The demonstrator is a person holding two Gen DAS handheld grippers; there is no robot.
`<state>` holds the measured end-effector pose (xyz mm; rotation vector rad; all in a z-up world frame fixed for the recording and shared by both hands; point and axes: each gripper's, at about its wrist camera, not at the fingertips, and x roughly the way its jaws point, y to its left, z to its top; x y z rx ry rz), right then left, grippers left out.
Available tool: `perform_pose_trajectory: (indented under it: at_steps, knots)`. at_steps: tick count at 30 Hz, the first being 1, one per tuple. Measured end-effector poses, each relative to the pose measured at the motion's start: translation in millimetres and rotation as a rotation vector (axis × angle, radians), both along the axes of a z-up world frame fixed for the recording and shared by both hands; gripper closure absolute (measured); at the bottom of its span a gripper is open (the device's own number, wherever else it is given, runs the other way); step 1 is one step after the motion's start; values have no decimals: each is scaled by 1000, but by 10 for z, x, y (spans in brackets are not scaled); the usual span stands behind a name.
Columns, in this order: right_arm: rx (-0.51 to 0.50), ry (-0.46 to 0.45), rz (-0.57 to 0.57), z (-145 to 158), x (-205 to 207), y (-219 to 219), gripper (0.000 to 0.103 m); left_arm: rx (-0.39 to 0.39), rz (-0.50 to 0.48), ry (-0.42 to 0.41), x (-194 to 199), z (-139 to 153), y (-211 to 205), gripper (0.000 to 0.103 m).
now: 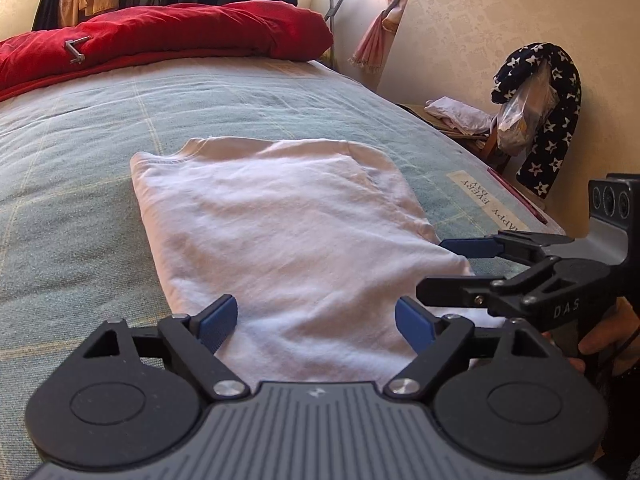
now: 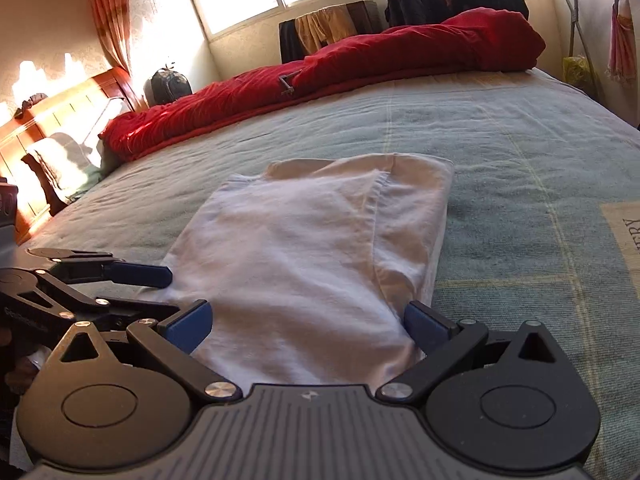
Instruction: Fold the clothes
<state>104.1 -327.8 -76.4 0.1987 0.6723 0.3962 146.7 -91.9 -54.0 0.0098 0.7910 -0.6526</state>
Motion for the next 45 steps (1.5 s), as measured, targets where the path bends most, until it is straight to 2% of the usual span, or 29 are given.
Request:
perform_pose_trajectory:
  at_steps: [10,17,20,27,34,37,40,45]
  knots:
    - [45,2,-74,104,-119,-169,0,92,-11,-48,-85,166,-256,16]
    - [47,-5,-81,158,-175,-158,0,102,-6,2,-73,41,-264,16]
    - [38,-13,-78,187,-198,-135,0,104,6,-5,-112,56,-254,16]
    - [32,-22,-98,239,-248,-141,0,105,-6,-53,-380,190,-268,16]
    - [23,-27,-112,273,-304,-133,0,128,-34,-40,-662,104,-246,16]
    - [22,-16,-122,258,-311,-136,0,114,-50,12,-728,3,-196,16]
    - [27,5,-137,219,-295,-145,0,115,-53,16,-779,-33,-153,16]
    - [87,40,-147,177,-243,-234,0,26,-28,-9,-704,182,30,16]
